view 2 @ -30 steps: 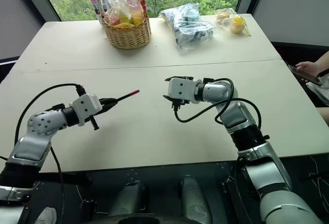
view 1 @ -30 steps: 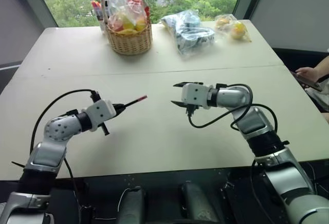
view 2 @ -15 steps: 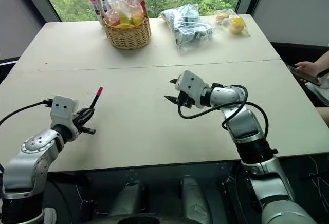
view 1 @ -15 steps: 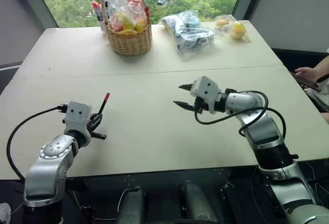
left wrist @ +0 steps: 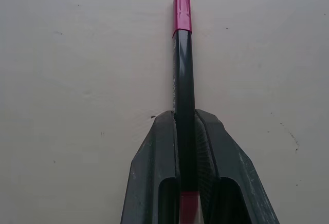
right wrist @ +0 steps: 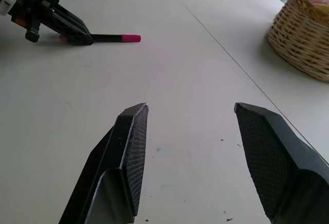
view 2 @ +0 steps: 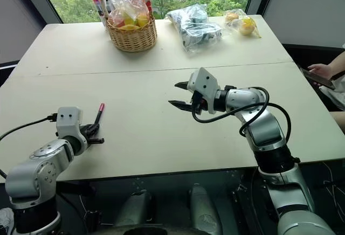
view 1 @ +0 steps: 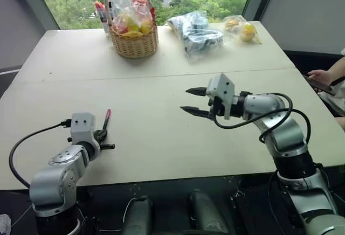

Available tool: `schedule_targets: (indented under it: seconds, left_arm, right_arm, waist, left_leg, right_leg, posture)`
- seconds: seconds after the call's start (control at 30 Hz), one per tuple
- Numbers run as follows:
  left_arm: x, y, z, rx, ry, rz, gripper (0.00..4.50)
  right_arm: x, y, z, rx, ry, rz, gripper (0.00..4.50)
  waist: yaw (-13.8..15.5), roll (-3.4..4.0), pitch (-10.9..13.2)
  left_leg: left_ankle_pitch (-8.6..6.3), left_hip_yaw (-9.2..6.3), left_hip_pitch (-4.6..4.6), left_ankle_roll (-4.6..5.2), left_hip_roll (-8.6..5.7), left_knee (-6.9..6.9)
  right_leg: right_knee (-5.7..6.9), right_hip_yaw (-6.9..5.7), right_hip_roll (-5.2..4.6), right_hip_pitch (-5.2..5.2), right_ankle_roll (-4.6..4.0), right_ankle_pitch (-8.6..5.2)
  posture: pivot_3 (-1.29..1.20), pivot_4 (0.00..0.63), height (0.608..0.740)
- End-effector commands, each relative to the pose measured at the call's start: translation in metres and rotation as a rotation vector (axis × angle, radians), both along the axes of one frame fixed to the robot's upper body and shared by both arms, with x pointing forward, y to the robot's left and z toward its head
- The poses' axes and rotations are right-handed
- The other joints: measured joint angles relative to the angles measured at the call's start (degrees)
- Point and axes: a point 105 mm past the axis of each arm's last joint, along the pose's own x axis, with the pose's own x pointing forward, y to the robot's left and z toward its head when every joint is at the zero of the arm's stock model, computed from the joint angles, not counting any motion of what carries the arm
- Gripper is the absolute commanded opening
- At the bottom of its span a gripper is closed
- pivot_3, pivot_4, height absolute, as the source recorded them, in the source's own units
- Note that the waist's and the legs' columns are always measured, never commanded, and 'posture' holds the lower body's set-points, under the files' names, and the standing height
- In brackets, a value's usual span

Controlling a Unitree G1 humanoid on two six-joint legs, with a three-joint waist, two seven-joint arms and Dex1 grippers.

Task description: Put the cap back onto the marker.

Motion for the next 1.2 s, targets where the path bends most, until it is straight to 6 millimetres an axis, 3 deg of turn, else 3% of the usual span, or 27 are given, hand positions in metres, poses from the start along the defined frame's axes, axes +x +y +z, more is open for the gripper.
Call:
schedule_targets:
  seconds: [0.03,0.1,0.3,0.4,0.6,0.73,0.87,1.2]
  left_arm:
    - [-0.001,0.006,0.005,0.002,-0.011,0.033,0.0]
    - [0.0,0.006,0.005,0.001,-0.012,0.033,0.0]
    - [0.0,0.001,0.015,0.015,-0.053,-0.006,2.68]
    - [0.001,-0.002,0.025,0.045,-0.101,-0.032,4.34]
    - [-0.002,-0.01,0.053,0.089,-0.217,-0.052,4.46]
    - [-0.015,-0.013,0.068,0.11,-0.261,-0.03,4.46]
    - [-0.031,-0.015,0.075,0.125,-0.272,-0.019,4.46]
    - [-0.038,-0.014,0.079,0.118,-0.301,0.008,4.46]
  right_arm:
    - [-0.004,0.001,0.018,0.007,-0.072,0.021,2.71]
    - [-0.004,0.001,0.018,0.005,-0.074,0.021,2.71]
    - [-0.004,-0.001,0.018,-0.004,-0.079,0.025,2.78]
    - [-0.003,-0.002,0.019,-0.008,-0.079,0.029,2.78]
    - [-0.006,-0.007,0.021,-0.031,-0.054,0.067,2.78]
    - [-0.012,-0.015,0.023,-0.072,-0.024,0.12,2.78]
    - [-0.013,-0.023,0.027,-0.092,-0.009,0.138,2.78]
    - [-0.01,-0.03,0.035,-0.109,-0.003,0.166,2.78]
  waist:
    - [0.0,0.0,0.0]
    - [0.0,0.0,0.0]
    - [0.0,-0.01,0.0]
    - [-0.1,-0.02,0.0]
    - [0.1,-0.1,0.1]
    - [0.1,-0.22,0.1]
    - [-0.1,-0.27,0.2]
    - [0.0,-0.47,0.3]
  left_leg:
    - [0.0,0.0,0.0,0.0,0.0,0.0]
    - [0.0,0.0,0.0,0.0,0.0,0.0]
    - [0.0,0.0,-0.01,-0.01,0.0,0.0]
    - [0.0,0.0,0.0,-0.01,0.0,0.0]
    - [0.0,0.01,-0.02,-0.01,-0.01,0.0]
    - [0.0,0.01,-0.03,-0.01,-0.02,0.01]
    - [0.0,0.0,-0.02,-0.01,-0.02,0.0]
    - [0.0,0.0,-0.02,-0.01,0.0,0.01]
  right_leg:
    - [0.0,0.0,0.0,0.0,0.0,0.0]
    - [0.0,0.0,0.0,0.0,0.0,0.0]
    - [-0.01,0.0,0.0,0.0,0.0,0.0]
    - [-0.01,0.0,0.0,0.0,-0.01,0.0]
    - [-0.03,0.01,-0.02,0.0,-0.02,-0.01]
    - [-0.04,0.01,-0.03,0.0,-0.01,-0.01]
    - [-0.04,0.01,-0.02,0.0,-0.02,-0.01]
    - [-0.05,0.02,-0.02,0.0,-0.08,-0.05]
  posture:
    - [0.0,0.15,0.74]
    - [0.0,0.15,0.74]
    - [0.0,0.15,0.74]
    - [0.0,0.15,0.74]
    - [0.0,0.15,0.74]
    - [0.0,0.15,0.74]
    - [0.0,0.15,0.74]
    - [0.0,0.15,0.74]
